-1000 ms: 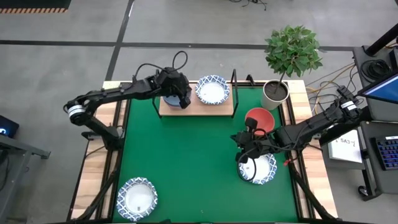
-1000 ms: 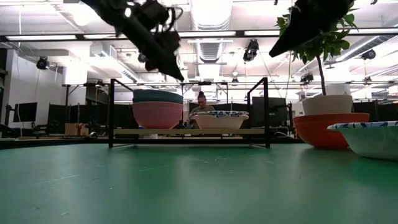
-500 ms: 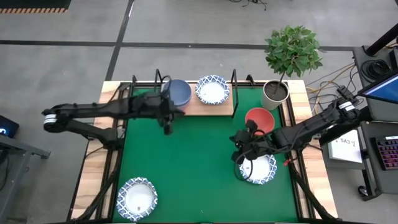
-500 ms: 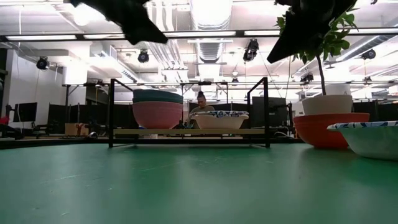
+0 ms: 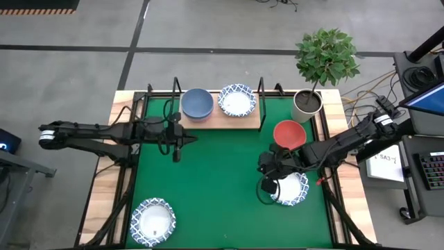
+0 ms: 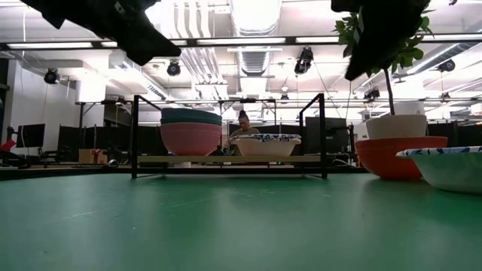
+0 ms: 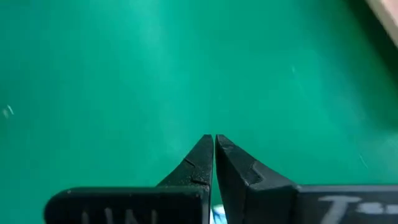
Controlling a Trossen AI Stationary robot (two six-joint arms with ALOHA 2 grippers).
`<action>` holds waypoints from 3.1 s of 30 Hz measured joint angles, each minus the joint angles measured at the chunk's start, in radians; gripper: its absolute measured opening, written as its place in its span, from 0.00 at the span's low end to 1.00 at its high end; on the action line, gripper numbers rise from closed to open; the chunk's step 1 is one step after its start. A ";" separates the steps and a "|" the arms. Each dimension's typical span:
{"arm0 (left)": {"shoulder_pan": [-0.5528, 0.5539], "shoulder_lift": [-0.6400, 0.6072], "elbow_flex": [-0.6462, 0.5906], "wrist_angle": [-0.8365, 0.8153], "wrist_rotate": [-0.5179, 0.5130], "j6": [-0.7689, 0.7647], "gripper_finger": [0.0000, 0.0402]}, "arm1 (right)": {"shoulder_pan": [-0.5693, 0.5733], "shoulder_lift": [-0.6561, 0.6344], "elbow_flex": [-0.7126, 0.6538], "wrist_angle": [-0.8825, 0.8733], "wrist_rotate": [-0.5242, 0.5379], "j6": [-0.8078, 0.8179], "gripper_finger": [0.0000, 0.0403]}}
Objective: Place and stack bowls onto a shelf
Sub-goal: Stack the blue patterned bowl on top of the blue patterned bowls on the shelf
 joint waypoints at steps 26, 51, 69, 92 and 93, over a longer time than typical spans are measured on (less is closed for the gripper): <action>0.000 0.023 0.006 0.032 0.001 0.035 0.00 | -0.019 0.300 0.131 -0.484 -0.115 -0.403 0.40; 0.000 0.020 0.005 0.118 -0.028 0.072 0.00 | -0.157 0.284 -0.005 -0.349 -0.310 -0.443 0.04; 0.001 -0.042 0.005 0.077 -0.288 0.175 0.00 | -0.406 0.214 0.474 -0.340 -0.192 -0.208 0.02; 0.000 -0.168 -0.008 -0.058 -0.288 0.167 0.00 | -0.745 0.350 0.661 -0.254 0.289 -0.126 0.02; 0.000 -0.168 -0.008 -0.058 -0.288 0.167 0.00 | -0.752 0.360 0.661 -0.254 0.290 -0.126 0.02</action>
